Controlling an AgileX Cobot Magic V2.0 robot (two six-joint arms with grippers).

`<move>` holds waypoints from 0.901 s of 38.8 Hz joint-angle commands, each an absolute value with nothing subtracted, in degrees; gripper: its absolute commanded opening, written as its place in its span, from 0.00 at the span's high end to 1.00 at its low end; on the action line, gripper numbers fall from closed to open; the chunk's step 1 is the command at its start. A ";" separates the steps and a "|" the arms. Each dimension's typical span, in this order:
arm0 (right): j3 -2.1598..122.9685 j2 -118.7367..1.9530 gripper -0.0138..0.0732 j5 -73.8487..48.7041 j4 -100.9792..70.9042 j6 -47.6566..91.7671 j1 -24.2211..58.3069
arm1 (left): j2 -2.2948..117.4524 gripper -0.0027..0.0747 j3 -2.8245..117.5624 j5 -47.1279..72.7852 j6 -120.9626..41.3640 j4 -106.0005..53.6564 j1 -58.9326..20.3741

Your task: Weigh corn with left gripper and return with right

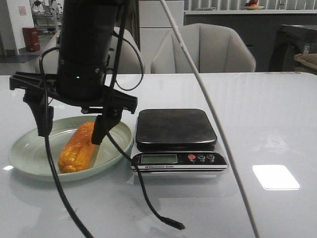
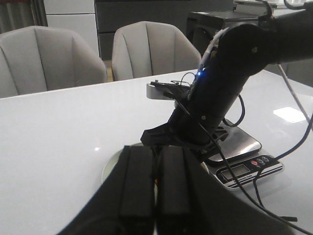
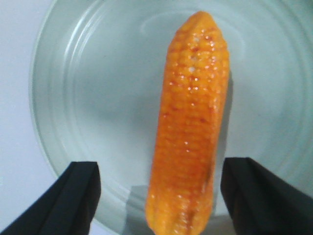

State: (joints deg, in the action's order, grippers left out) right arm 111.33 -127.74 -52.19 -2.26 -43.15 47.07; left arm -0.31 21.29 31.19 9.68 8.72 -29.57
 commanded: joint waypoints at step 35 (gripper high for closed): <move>83.95 -78.41 0.14 -57.69 -6.44 -2.27 27.08 | -0.30 0.80 22.81 26.68 9.79 9.00 -29.62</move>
State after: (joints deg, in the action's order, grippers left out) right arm 88.17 -86.30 -62.76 -5.72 -4.33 27.60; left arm -0.31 21.29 31.19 9.68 8.72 -29.57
